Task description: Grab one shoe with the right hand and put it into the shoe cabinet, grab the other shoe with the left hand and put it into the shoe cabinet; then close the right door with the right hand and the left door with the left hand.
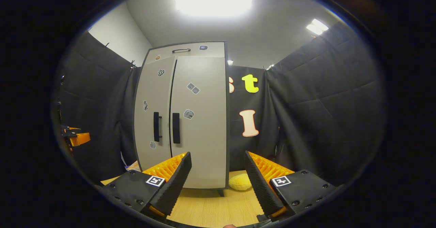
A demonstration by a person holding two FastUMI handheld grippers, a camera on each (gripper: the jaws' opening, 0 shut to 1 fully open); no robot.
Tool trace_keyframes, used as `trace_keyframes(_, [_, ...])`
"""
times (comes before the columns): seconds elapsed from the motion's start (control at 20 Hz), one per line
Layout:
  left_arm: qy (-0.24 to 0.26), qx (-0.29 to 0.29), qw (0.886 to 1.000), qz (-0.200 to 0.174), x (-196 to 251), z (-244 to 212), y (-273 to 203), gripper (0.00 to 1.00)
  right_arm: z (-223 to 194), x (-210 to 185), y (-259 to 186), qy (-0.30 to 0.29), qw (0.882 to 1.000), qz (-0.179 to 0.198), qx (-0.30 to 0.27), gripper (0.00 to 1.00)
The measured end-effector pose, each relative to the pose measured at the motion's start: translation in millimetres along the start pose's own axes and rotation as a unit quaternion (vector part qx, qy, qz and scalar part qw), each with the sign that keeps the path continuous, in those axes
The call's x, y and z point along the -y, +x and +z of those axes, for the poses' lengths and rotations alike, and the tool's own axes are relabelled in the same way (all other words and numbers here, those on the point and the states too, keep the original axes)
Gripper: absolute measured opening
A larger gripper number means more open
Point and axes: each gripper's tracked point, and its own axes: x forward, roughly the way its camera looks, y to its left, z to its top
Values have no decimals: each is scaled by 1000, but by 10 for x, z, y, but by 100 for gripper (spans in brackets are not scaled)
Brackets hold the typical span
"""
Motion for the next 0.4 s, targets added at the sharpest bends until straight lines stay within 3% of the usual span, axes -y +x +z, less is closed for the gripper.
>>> trace_keyframes(0.4, [1, -2, 1000, 9, -13, -30, 24, 94, -37, -2, 2, 0, 1000, 0, -3, 98])
